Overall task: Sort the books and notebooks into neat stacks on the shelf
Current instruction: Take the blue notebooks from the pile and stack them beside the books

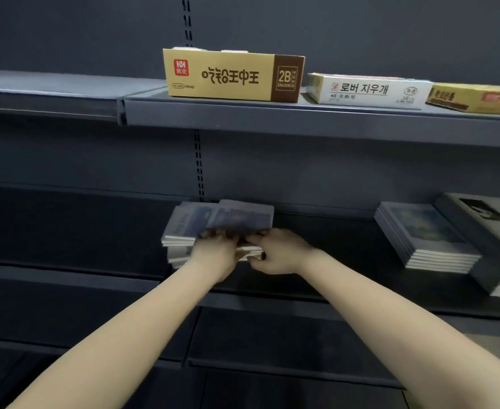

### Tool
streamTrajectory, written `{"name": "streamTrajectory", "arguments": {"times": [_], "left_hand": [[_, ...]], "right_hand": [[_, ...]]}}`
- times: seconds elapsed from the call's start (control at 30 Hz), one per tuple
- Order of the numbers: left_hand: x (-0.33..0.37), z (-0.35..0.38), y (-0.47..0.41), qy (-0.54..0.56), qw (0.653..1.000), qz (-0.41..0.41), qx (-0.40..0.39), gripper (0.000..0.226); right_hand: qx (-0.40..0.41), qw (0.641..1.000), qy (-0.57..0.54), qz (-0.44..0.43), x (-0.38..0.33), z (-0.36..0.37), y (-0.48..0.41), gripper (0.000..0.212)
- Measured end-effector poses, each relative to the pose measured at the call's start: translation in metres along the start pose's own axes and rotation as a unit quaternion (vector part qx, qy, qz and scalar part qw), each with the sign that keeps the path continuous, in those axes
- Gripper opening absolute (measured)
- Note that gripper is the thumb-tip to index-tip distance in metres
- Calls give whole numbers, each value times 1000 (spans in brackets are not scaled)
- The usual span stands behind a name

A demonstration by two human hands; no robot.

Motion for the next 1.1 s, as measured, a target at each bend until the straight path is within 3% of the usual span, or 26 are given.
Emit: {"name": "streamTrajectory", "arguments": {"times": [0.13, 0.27, 0.43, 0.57, 0.7, 0.87, 1.1], "left_hand": [[25, -2, 2, 37, 998, 42, -5, 48], [43, 2, 4, 30, 996, 77, 15, 48], [63, 5, 0, 30, 988, 145, 35, 60], [91, 7, 0, 25, 981, 186, 50, 63], [125, 8, 4, 63, 975, 211, 16, 55], [166, 14, 9, 40, 963, 266, -16, 40], [226, 17, 10, 42, 946, 314, -63, 69]], "right_hand": [[-2, 997, 82, 8, 9, 10, 19, 30], [27, 992, 125, 8, 22, 27, 43, 44], [75, 988, 135, 20, 31, 23, 76, 36], [86, 980, 179, 29, 51, 28, 101, 45], [37, 982, 168, 74, 61, 21, 134, 35], [7, 979, 159, 129, 70, 33, 174, 43], [14, 967, 133, 215, 84, 38, 217, 37]]}}
Point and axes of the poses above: each hand's wrist, its own y-axis away from the middle knuckle, its own z-axis out of the palm, x = y × z, the point moved 1 cm from there along -y, towards the middle knuckle, and after that the axes turned 14 degrees about -z, right-handed, at the moved point
